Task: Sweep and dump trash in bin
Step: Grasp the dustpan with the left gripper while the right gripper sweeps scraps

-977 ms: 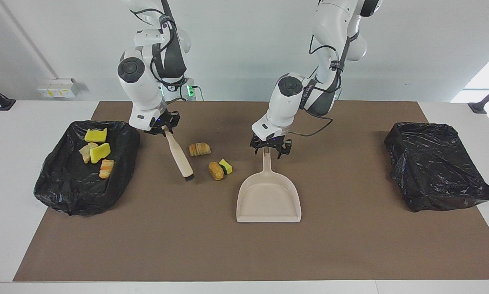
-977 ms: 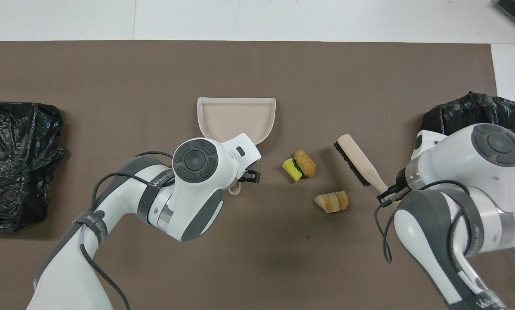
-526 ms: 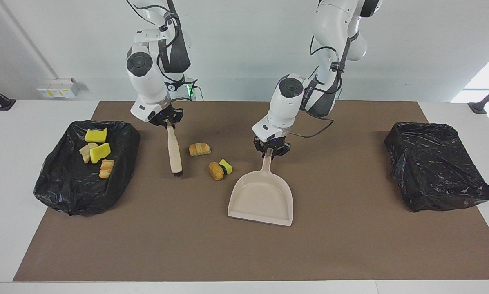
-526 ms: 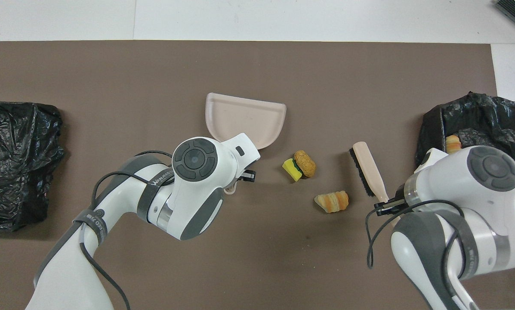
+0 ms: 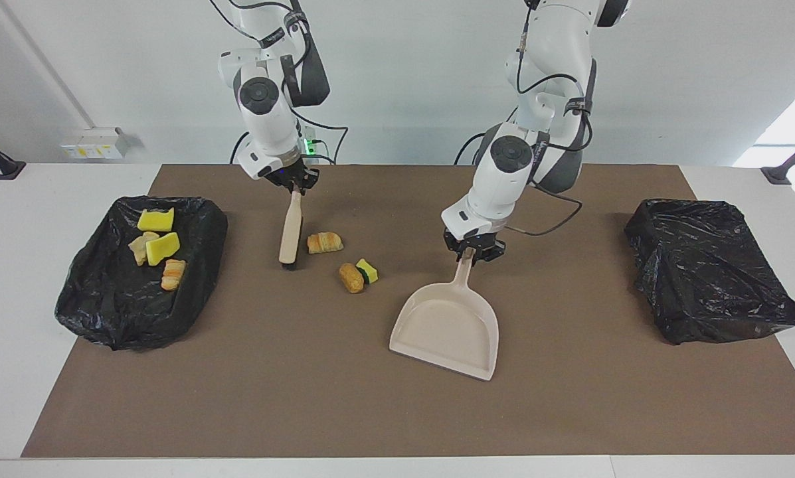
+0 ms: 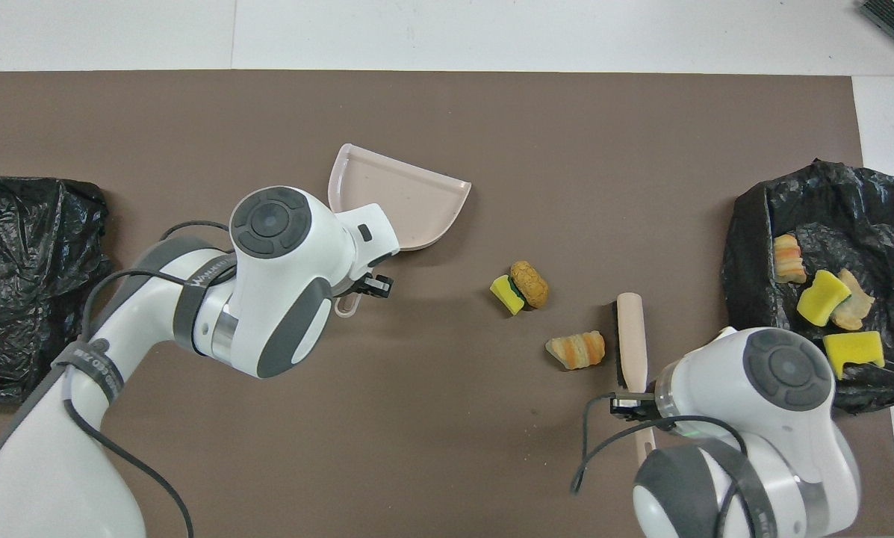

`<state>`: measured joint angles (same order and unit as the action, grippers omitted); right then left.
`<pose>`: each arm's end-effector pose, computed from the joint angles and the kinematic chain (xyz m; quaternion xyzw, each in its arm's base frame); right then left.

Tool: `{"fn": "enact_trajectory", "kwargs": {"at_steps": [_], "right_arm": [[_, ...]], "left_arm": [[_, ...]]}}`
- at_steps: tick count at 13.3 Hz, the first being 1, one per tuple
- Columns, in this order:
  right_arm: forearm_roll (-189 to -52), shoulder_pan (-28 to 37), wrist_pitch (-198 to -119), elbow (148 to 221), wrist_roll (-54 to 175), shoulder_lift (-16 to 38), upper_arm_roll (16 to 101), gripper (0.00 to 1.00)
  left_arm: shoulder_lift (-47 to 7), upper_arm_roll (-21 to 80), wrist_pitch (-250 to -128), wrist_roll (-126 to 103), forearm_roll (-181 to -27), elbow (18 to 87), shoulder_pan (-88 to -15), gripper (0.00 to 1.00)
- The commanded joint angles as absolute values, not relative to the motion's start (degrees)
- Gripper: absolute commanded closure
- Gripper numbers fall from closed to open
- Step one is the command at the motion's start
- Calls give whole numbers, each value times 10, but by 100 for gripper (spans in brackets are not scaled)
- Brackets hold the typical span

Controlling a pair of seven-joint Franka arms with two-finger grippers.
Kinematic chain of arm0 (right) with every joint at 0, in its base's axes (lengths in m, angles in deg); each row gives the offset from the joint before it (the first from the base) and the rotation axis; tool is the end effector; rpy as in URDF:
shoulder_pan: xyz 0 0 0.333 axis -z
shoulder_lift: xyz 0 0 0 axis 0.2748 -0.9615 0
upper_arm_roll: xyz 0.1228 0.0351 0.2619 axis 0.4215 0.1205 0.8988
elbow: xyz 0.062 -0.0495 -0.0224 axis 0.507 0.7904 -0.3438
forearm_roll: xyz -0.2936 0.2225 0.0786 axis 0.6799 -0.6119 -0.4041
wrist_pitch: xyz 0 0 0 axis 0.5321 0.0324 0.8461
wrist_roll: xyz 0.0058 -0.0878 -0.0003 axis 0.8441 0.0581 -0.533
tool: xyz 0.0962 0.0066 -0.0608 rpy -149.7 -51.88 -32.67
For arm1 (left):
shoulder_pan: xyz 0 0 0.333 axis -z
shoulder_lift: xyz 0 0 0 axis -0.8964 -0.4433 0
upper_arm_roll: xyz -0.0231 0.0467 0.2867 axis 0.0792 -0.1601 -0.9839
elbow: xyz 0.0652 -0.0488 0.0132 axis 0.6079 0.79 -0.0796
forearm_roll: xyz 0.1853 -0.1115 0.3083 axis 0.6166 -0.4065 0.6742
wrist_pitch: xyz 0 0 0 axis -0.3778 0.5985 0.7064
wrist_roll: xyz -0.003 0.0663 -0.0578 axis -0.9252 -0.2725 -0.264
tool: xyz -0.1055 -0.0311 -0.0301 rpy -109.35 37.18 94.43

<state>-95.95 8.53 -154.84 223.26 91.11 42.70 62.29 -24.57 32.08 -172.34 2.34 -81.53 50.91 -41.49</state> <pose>0.3852 0.1317 0.3601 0.9921 -0.0714 -0.1022 0.0153 0.5270 -0.2774 0.3581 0.9766 -0.2132 -0.0061 0.0285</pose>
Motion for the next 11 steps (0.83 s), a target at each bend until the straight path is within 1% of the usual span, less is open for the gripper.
{"fn": "enact_trajectory", "kwargs": {"at_steps": [1,4,5,6,8,10,11], "right_arm": [[-974,67,-1603,2258,954,416,623,100],[-996,53,-1638,2251,969,398,623,100],[-1001,40,-1655,2243,984,380,623,100],[-1001,35,-1674,2224,997,354,623,100],[-1001,23,-1682,2189,1000,316,624,100],[-1000,15,-1683,2165,993,293,624,100],[-993,8,-1682,2160,980,291,624,100]], "left_arm": [[-216,324,-1689,132,-785,503,-453,100],[-181,324,-1637,386,-787,505,-501,100],[-170,324,-1623,446,-786,509,-511,100],[-163,324,-1607,486,-787,512,-514,100],[-153,324,-1601,533,-786,526,-513,100],[-149,324,-1607,599,-786,537,-509,100],[-145,324,-1608,622,-786,544,-505,100]]}}
